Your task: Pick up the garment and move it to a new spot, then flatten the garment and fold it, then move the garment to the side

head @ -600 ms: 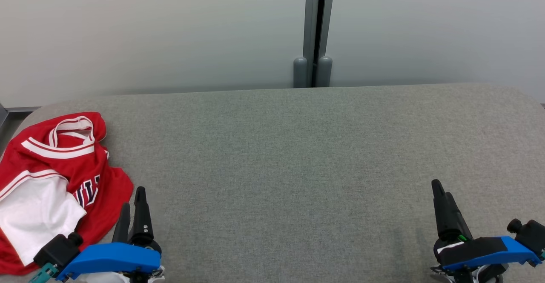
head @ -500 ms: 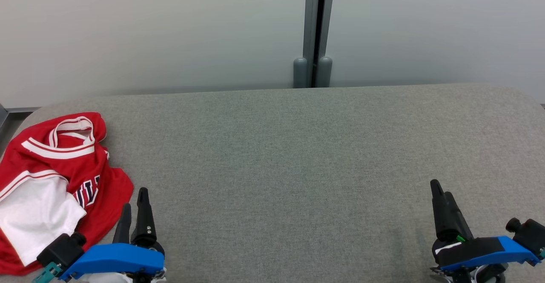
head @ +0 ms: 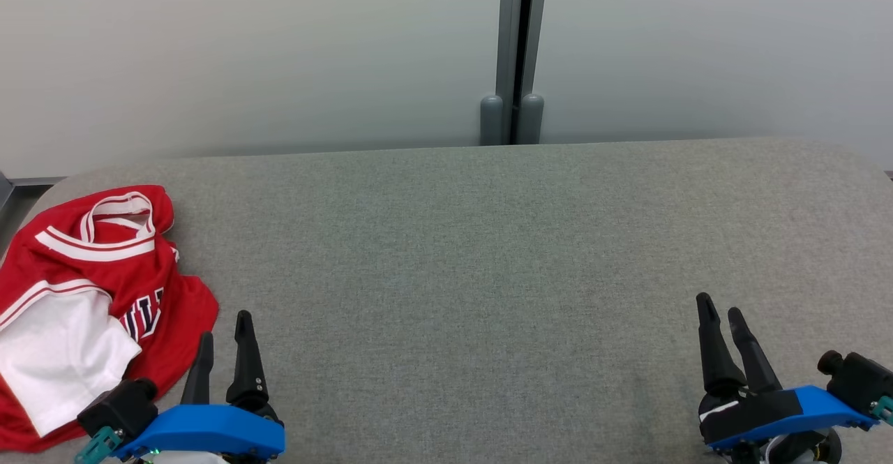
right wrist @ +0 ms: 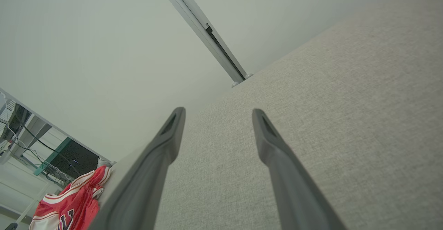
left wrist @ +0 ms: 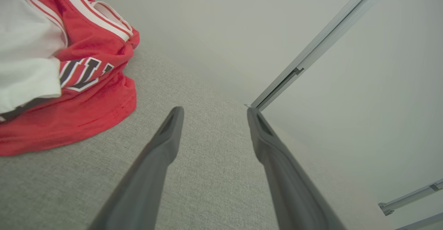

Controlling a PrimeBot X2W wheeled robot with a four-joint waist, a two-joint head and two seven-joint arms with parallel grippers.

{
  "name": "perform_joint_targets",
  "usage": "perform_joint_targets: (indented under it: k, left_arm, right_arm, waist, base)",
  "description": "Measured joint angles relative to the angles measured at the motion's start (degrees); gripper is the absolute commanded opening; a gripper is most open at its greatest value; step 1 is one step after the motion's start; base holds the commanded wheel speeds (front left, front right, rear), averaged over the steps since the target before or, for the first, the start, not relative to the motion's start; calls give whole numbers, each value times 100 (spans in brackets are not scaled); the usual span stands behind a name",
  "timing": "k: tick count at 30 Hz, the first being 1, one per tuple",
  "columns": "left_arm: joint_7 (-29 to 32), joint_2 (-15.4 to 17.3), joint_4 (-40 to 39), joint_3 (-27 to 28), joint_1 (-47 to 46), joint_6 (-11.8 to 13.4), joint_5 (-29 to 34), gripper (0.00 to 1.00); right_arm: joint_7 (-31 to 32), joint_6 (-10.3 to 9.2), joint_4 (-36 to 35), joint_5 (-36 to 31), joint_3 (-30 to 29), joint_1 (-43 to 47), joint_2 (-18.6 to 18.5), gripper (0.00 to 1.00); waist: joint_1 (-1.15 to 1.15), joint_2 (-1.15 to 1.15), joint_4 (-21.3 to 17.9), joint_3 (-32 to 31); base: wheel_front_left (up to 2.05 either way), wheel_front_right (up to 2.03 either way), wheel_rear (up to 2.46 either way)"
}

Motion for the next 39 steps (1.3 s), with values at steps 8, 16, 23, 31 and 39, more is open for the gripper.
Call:
perform_joint_targets:
  k: [8,16,23,31,39]
  left_arm:
    - [-126,78,23,-123,13,91,560,100]
    - [-248,141,59,-253,18,160,1055,100]
    - [-327,183,110,-385,21,231,1413,100]
    - [-407,211,147,-453,27,300,1708,100]
    - [-461,248,156,-558,31,361,2005,100]
  right_arm:
    - [-101,9,-20,-541,33,0,-3,100]
    - [-186,10,-19,-1040,42,1,-5,100]
    - [-235,14,-16,-1439,47,1,-8,100]
    - [-265,15,-29,-1817,76,1,-10,100]
    - [-338,15,-43,-2239,88,3,-13,100]
  waist:
    - [0,0,-7,0]
    - [0,0,-3,-12]
    - [0,0,7,-29]
    - [0,0,-3,-33]
    - [0,0,-15,-24]
  base:
    - [0,0,0]
    - [0,0,0]
    - [0,0,0]
    - [0,0,0]
    - [0,0,0]
